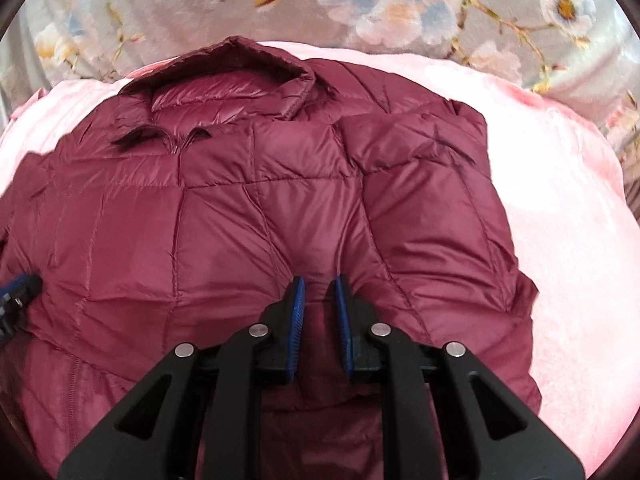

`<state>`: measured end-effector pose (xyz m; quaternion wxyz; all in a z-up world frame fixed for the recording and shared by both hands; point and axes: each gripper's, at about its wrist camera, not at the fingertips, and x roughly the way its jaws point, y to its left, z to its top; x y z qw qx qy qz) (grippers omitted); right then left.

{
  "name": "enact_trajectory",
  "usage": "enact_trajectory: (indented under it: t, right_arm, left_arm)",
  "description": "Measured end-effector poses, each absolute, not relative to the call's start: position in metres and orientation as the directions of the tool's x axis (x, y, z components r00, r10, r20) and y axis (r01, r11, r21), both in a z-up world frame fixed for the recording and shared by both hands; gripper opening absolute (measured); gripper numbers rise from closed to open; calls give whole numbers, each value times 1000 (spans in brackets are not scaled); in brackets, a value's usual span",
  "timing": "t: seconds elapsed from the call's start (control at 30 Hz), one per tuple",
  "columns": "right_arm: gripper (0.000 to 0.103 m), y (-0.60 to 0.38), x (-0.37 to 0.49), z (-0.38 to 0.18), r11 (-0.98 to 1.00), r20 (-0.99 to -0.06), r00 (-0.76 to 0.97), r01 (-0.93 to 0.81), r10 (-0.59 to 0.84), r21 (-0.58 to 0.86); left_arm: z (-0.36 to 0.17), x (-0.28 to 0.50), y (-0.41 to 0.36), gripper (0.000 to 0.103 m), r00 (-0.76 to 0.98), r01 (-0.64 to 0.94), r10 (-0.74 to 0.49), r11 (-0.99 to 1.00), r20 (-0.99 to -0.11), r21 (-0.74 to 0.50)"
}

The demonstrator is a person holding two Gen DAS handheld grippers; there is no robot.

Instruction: Fold large clothes

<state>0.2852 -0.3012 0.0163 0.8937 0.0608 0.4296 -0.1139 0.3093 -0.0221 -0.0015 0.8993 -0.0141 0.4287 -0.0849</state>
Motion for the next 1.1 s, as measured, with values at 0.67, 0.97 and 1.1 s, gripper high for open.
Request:
enact_trajectory:
  t: [0.67, 0.97, 1.1]
  right_arm:
    - [40, -195, 200, 29, 987, -719, 694, 91, 35, 135]
    - [53, -167, 175, 2, 993, -728, 686, 69, 21, 94]
    - [56, -166, 168, 2, 993, -717, 697, 79, 8, 89]
  left_arm:
    - [30, 252, 239, 69, 644, -296, -120, 872, -756, -390]
    - [-9, 240, 389, 66, 659, -538, -131, 606, -741, -586]
    - [5, 259, 377, 0, 655, -497, -114, 681, -747, -539]
